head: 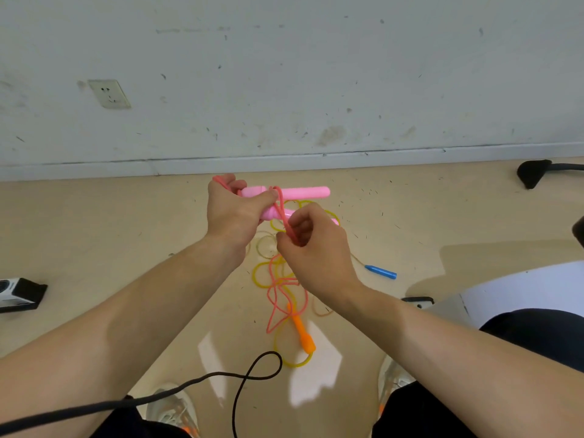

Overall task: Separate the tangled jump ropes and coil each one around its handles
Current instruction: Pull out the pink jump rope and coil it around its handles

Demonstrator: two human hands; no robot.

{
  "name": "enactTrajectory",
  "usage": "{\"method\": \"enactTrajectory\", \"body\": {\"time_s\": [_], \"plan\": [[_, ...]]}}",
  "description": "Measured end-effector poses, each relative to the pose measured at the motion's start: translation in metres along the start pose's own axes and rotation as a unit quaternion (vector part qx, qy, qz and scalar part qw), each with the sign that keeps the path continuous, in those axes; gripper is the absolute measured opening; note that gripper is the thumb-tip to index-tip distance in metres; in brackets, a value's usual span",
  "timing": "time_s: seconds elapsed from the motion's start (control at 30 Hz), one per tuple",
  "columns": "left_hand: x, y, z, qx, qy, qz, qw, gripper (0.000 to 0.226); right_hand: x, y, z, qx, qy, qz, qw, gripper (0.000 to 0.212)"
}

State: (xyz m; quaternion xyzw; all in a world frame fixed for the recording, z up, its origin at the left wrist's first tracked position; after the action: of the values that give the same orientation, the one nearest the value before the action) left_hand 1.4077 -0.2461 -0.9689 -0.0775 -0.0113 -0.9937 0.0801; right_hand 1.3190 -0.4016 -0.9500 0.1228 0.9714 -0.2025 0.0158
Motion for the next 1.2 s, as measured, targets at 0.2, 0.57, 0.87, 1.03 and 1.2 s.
{"method": "enactTrajectory", "body": {"time_s": [0.2, 0.57, 0.87, 1.03, 1.2], "plan": [[-0.001, -0.006, 0.004, 0.011, 0.02, 0.027, 0.999, 0.08, -0.006, 0.005, 0.002, -0.043, 0.085, -0.081, 0.992, 0.038], [0.003, -0.005, -0.008, 0.055, -0.007, 0.05, 0.997, 0.082, -0.014, 0.0, 0.002, -0.089, 0.021, -0.036, 0.995, 0.005], [0.003, -0.003, -0.009, 0.056, -0.057, 0.033, 0.996, 0.087, -0.004, 0.006, -0.009, 0.024, -0.062, -0.029, 0.997, 0.015], [-0.001, -0.002, -0.005, 0.138, -0.119, -0.019, 0.983, 0.09, -0.004, 0.017, -0.002, 0.001, -0.032, -0.117, 0.993, 0.028], [0.007, 0.008, 0.007, 0.067, -0.136, -0.161, 0.975, 0.012, -0.019, 0.013, 0.002, -0.021, -0.015, -0.24, 0.97, 0.03]]}}
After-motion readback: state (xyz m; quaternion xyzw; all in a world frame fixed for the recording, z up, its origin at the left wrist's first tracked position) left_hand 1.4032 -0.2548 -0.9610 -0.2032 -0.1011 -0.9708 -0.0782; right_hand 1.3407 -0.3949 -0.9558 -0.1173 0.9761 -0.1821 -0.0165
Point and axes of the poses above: each hand's wrist, its own x-axis away from the middle knuckle, its own y-axis out of the palm, z = x × y, the point moved 10 cm from there along -x, towards the middle knuckle, and after that the axes turned 1 degree about -y, right-handed, at the moved point
